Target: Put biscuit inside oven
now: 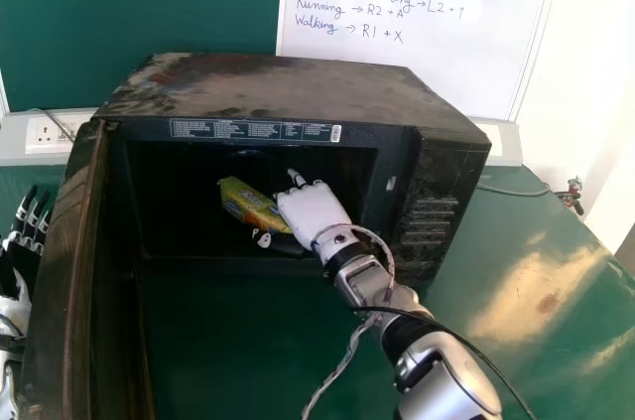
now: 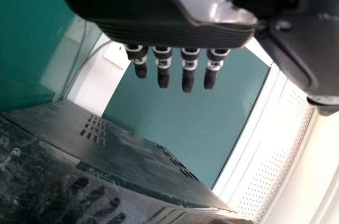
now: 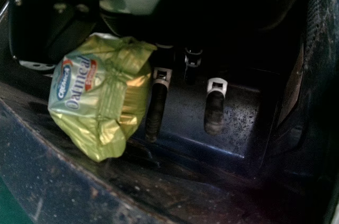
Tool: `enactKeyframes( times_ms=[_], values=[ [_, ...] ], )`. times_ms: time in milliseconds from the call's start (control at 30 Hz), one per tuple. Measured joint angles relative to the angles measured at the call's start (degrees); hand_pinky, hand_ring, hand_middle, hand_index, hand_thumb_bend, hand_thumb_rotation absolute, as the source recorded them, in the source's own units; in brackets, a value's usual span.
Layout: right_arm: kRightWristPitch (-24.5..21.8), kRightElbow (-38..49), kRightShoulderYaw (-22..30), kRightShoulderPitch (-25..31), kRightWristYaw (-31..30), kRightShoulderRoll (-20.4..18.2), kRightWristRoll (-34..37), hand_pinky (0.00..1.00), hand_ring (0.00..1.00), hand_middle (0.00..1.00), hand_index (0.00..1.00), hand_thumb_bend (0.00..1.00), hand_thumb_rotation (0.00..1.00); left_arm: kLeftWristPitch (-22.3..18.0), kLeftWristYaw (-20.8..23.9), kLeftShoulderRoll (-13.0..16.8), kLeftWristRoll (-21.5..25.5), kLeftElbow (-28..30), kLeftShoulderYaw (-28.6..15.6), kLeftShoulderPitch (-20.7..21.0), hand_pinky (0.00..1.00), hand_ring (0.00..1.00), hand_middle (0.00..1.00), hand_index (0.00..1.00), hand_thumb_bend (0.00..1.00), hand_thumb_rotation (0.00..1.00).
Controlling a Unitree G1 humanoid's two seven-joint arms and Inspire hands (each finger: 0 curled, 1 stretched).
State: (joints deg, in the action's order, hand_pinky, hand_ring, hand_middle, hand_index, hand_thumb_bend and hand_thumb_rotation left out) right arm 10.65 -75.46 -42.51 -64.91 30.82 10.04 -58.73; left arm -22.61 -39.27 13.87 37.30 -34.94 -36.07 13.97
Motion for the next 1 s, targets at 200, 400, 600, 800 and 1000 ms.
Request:
enactKeyframes(
  times_ms=[200, 400, 600, 800, 1000],
  values=[
    [-1.1, 0.0, 0.0, 0.0, 0.7, -0.4, 0.5, 0.21, 0.31, 0.48, 0.49, 0.53, 0.00, 0.0, 0.1, 0.0, 0.0, 0.0, 0.0, 0.0, 0.19, 0.49, 0.65, 0.84, 0.17, 0.00],
    [-2.3, 0.0, 0.0, 0.0, 1.6, -0.5, 0.7, 0.28, 0.42, 0.49, 0.49, 0.53, 0.01, 0.1, 0.1, 0.0, 0.0, 0.1, 0.0, 0.0, 0.17, 0.47, 0.65, 0.83, 0.17, 0.00],
    [-2.9, 0.0, 0.0, 0.0, 1.4, -0.8, 1.4, 0.32, 0.49, 0.58, 0.67, 0.83, 0.36, 0.1, 0.3, -0.1, -0.1, 0.3, 0.0, -0.1, 0.16, 0.48, 0.65, 0.83, 0.16, 0.00],
    [-5.8, 0.1, -0.3, 0.0, 0.3, -1.3, 1.7, 0.38, 0.55, 0.63, 0.69, 0.94, 0.60, 0.4, 0.4, -0.1, 0.0, 0.5, 0.0, -0.1, 0.02, 0.45, 0.64, 0.84, 0.15, 0.00],
    [-7.6, 0.1, -1.3, -0.2, -0.8, -1.5, 1.5, 0.44, 0.60, 0.70, 0.73, 0.99, 0.75, 0.4, 0.4, -0.1, 0.0, 0.4, 0.0, -0.1, 0.08, 0.44, 0.63, 0.83, 0.15, 0.00]
  ],
)
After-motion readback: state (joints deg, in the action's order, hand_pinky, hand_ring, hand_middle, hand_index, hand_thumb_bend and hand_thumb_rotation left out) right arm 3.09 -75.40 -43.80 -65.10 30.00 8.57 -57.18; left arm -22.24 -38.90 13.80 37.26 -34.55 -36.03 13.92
